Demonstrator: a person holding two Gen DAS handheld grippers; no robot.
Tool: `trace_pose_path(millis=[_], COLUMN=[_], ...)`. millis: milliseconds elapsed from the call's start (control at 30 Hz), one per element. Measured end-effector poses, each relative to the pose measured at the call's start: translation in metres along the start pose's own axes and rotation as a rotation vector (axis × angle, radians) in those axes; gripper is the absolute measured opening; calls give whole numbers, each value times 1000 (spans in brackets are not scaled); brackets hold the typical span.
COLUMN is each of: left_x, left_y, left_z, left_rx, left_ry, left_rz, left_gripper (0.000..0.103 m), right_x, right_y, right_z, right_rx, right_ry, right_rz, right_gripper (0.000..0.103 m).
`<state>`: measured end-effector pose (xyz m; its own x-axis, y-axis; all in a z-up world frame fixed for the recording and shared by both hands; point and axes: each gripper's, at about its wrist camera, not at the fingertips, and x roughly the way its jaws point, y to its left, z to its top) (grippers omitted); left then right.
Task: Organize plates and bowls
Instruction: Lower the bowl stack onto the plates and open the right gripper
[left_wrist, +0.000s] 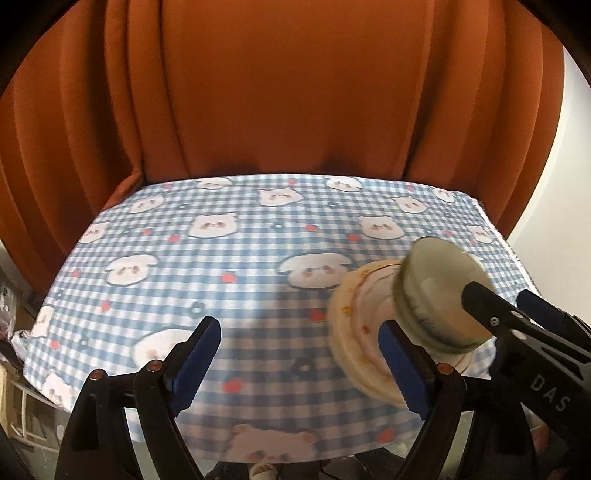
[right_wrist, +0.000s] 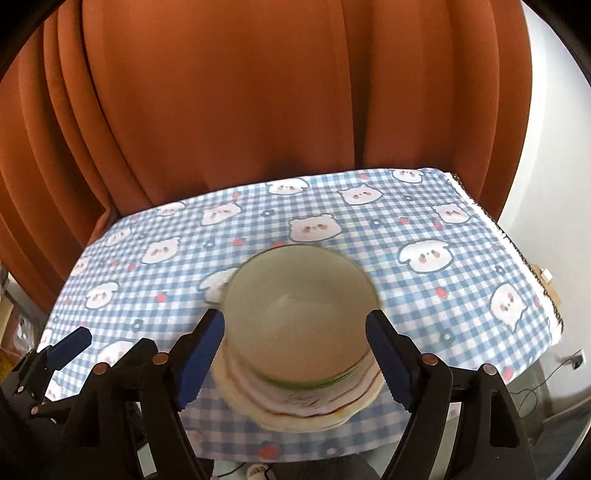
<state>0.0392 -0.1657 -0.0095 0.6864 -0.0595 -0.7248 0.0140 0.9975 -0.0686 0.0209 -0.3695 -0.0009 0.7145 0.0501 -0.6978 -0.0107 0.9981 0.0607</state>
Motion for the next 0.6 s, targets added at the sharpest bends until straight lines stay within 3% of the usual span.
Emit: trace_pose_path(millis=[100,233,600], left_x=[-8,-18,-24], left_y=[19,49,102], left_z=[-9,-23,-56], left_rx=[12,43,-14], left_ry=[-28,-80,-56], left_rz=[46,102,132], left_gripper=[97,97,97], right_x=[-8,-14,-11], right_y=[21,48,98], right_z=[-13,-30,-71], right_rx=[-2,-23,-31], right_ry=[-27,-73,-88], right_rz=[11,32,85], right_gripper=[82,83,89])
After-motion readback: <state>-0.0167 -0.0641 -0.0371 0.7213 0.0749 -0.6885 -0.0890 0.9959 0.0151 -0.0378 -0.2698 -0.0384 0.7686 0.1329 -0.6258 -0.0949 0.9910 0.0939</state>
